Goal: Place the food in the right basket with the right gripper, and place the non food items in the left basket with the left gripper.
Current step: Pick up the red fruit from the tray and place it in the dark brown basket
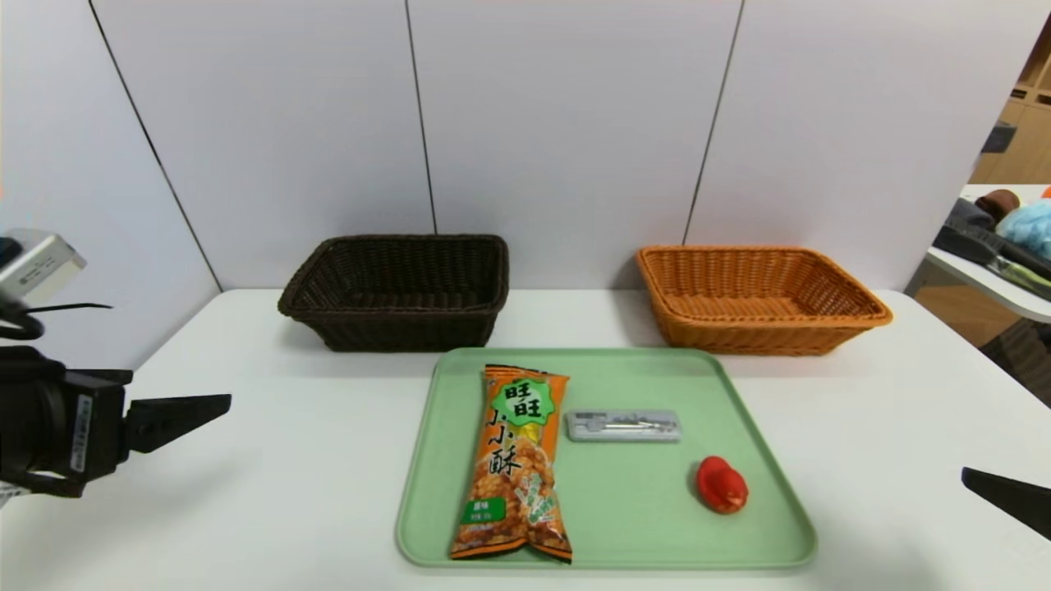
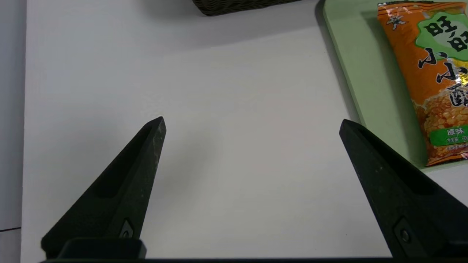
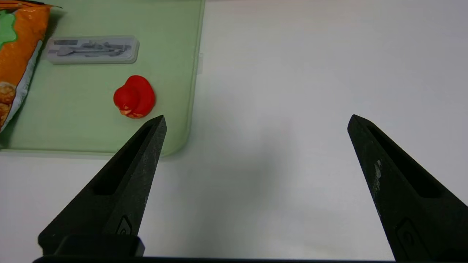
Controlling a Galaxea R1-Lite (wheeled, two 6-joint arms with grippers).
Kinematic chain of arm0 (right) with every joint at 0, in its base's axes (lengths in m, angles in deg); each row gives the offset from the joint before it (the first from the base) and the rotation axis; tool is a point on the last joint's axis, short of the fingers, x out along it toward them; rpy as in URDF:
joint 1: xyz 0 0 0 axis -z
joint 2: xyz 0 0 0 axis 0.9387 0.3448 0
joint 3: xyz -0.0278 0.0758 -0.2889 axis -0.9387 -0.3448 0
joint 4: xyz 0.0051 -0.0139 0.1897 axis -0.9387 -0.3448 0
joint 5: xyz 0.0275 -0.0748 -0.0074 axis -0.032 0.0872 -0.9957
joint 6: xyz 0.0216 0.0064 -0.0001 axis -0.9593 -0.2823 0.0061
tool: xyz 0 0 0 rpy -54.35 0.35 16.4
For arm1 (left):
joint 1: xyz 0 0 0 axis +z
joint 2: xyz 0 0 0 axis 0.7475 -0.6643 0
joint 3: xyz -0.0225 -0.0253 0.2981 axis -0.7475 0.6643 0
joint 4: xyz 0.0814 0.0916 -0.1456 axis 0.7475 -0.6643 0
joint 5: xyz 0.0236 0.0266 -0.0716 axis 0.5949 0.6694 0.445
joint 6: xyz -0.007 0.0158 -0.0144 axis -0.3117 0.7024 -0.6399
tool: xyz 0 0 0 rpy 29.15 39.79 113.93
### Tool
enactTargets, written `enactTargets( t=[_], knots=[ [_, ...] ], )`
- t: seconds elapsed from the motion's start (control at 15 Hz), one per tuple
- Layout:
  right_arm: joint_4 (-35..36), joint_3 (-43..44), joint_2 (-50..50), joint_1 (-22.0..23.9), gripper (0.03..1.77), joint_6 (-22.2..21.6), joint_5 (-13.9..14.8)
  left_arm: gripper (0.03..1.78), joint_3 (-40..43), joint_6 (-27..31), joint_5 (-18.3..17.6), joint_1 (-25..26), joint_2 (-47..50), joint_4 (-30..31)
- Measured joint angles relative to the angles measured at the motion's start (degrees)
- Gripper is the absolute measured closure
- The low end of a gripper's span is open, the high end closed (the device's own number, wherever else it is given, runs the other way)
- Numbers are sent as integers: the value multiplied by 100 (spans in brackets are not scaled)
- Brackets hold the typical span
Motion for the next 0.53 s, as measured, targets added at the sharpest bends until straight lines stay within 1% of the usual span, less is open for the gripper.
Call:
enactTargets(
  t=[0.13,0.27,0.33,0.47,0.53],
  knots=[
    [-7,188,424,5,9,0,12,12,-339,-138,26,-123,-469,-150],
    [-10,367,816,13,9,2,30,12,-800,-491,138,-347,-975,-461],
    [-7,439,992,16,9,2,34,12,-1029,-749,249,-527,-1213,-642],
    [-10,585,1303,-1,9,9,12,12,-1418,-1291,603,-1078,-1604,-1029],
    [-5,640,1408,-28,9,6,-5,12,-1577,-1570,790,-1436,-1766,-1219]
  ],
)
